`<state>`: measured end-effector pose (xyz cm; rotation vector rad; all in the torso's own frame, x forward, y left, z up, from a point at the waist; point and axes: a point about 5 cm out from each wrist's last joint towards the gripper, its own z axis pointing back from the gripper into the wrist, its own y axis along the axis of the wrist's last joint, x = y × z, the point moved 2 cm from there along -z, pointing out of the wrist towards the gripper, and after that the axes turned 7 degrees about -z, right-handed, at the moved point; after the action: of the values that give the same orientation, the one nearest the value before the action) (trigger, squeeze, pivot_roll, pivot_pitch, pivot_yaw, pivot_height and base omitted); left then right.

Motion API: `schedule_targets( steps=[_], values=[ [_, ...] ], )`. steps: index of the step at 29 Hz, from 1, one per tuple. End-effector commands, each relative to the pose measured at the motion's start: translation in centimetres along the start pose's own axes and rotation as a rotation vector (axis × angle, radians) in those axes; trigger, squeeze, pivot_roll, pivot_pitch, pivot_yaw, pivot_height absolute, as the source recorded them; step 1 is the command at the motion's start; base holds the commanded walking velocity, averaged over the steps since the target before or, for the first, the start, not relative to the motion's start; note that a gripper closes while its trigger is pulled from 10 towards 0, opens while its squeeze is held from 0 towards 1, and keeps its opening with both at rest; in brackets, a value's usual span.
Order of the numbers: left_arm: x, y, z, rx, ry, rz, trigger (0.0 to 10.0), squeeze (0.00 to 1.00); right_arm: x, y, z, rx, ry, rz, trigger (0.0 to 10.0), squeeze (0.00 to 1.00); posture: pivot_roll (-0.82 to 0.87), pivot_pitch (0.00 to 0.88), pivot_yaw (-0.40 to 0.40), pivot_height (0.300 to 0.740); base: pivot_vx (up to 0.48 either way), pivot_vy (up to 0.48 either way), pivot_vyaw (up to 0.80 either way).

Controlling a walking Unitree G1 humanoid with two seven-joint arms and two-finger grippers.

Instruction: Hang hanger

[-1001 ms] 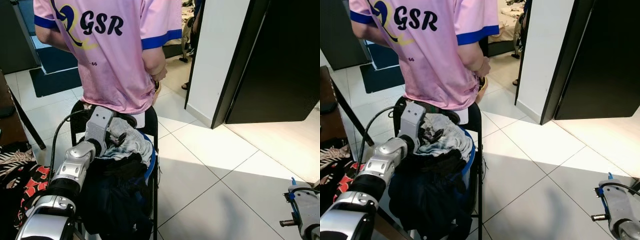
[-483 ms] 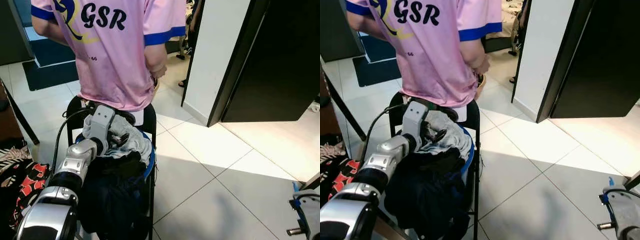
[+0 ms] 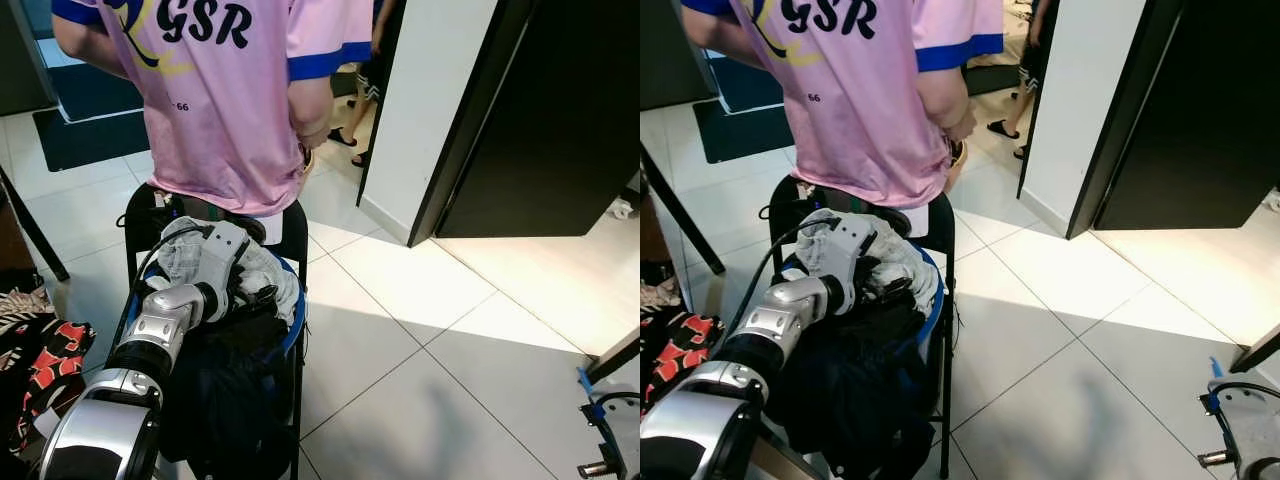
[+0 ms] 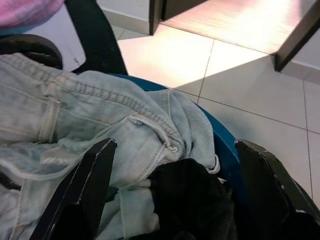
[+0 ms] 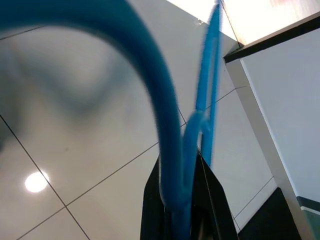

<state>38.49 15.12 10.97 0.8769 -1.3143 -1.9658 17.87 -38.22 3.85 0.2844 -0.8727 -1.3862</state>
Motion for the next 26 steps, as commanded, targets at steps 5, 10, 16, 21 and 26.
schedule_targets(
  steps=[5,10,16,21,26],
  values=[
    [-1.6,0.3,0.3,-0.027,0.099,-0.051,10.0,0.00,0.9,-0.4,0.7,-0.016,-0.013,0.001,10.0,0.00,-0.22,0.099,-0.069,0.740,0.000,0.000,0.00],
    [-3.1,0.9,0.8,-0.021,0.178,-0.049,10.0,0.00,1.0,-0.7,0.9,-0.023,-0.009,0.007,10.0,0.00,-0.22,0.106,-0.071,0.740,0.000,0.000,0.00],
    [-2.8,0.0,0.9,-0.063,0.146,-0.024,10.0,0.00,0.7,-0.7,1.2,-0.025,-0.002,0.012,10.0,0.00,-0.23,0.117,-0.074,0.740,0.000,0.000,0.00],
    [-2.0,-0.1,0.5,-0.062,0.089,-0.031,10.0,0.00,1.0,-0.9,1.6,-0.036,-0.003,0.026,10.0,0.00,-0.24,0.130,-0.080,0.740,0.000,0.000,0.00],
    [-2.1,0.0,0.4,-0.070,0.100,-0.042,10.0,0.00,1.3,-1.0,1.8,-0.038,-0.007,0.031,10.0,0.00,-0.25,0.132,-0.082,0.740,0.000,0.000,0.00]
  ],
)
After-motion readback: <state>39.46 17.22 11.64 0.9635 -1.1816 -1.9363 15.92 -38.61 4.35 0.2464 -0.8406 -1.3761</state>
